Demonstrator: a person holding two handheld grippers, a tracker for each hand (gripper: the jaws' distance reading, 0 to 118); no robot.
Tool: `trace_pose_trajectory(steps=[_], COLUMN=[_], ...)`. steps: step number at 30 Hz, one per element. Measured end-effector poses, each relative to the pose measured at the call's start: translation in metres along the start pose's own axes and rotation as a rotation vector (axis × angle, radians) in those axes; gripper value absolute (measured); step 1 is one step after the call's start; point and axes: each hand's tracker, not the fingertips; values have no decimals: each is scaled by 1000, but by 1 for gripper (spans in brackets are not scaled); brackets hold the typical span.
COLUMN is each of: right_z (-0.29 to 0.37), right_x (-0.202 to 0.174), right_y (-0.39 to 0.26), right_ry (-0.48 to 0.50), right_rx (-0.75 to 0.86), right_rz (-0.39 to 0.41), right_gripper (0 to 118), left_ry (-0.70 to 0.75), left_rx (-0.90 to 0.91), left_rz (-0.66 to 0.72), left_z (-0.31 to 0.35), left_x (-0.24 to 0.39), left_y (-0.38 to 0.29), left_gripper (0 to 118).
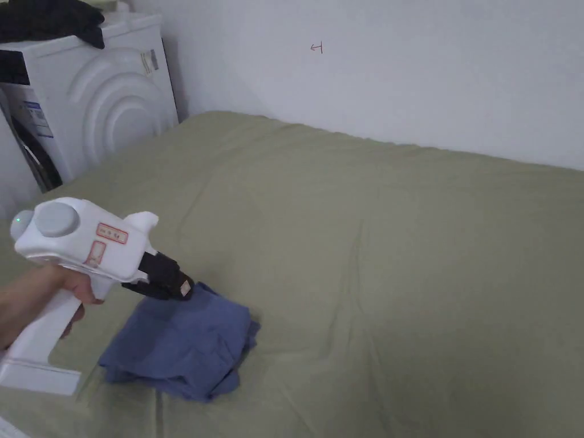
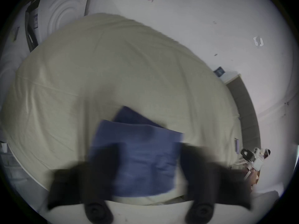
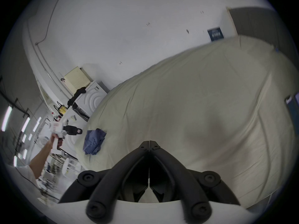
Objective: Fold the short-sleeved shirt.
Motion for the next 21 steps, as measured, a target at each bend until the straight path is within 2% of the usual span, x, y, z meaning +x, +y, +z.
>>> trace_pose_trajectory(steps=[1, 2, 4, 7, 10, 12, 14, 16, 18, 21], right_z=[3, 5, 11, 22, 33, 43, 50, 58, 66, 77], right_x=[0, -2, -6, -18, -34, -44, -50, -54, -55, -54], right_y=[4, 9, 18, 35, 51, 56, 59, 59, 59, 57], right_ry=[-16, -45, -111, -204, -318, -363, -384, -382, -412, -463], right_rx=[13, 20, 67, 165, 253, 324, 365, 402, 438, 525], right_rz=[23, 60, 129, 245, 404, 476, 505, 505, 488, 472], right_gripper=[1, 1, 1, 1, 1, 1, 1, 1, 1, 1], left_ry=[45, 27, -35, -16, 171, 172, 137, 166, 192, 178], left_rx=[-8, -1, 109, 303, 563, 643, 746, 816, 839, 815], left_rz=[-2, -12, -36, -52, -222, -256, -248, -335, -381, -370], left_z=[0, -1, -15, -16, -16, -14, -12, -6, -2, 5], left_x=[19, 47, 83, 167, 266, 322, 350, 382, 394, 400], left_y=[-3, -8, -24, -45, -72, -86, -100, -110, -116, -121], left_gripper=[0, 0, 0, 0, 0, 0, 0, 0, 0, 0])
